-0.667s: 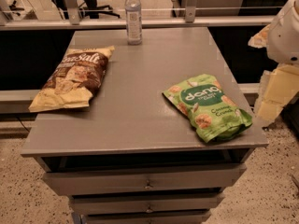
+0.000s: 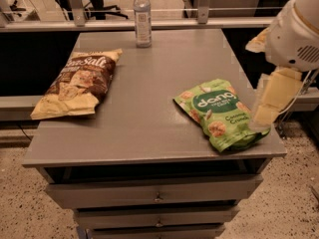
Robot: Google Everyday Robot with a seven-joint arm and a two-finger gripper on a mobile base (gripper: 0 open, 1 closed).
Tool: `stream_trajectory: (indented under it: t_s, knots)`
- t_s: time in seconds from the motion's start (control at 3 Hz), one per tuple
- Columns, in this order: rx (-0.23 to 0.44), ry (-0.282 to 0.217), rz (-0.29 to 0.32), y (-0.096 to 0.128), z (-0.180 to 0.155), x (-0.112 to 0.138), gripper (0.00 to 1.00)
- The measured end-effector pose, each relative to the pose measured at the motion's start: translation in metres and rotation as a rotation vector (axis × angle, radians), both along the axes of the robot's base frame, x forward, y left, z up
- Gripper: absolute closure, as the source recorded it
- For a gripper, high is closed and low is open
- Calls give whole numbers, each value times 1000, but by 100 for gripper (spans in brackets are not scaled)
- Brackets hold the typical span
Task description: Pick brown chip bag
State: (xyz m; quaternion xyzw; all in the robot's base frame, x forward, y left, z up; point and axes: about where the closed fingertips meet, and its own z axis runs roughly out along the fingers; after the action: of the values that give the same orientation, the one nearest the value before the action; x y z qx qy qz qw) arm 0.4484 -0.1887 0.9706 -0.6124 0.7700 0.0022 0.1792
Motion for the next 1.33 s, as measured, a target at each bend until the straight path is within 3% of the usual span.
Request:
stream_trajectory:
  t_s: [0.33,0.67,1.33]
  knots:
    - [149,-2,57,73,-3,29,0]
    - [295,-32,70,154,9,62,0]
    - [335,-34,70,167,1,65,0]
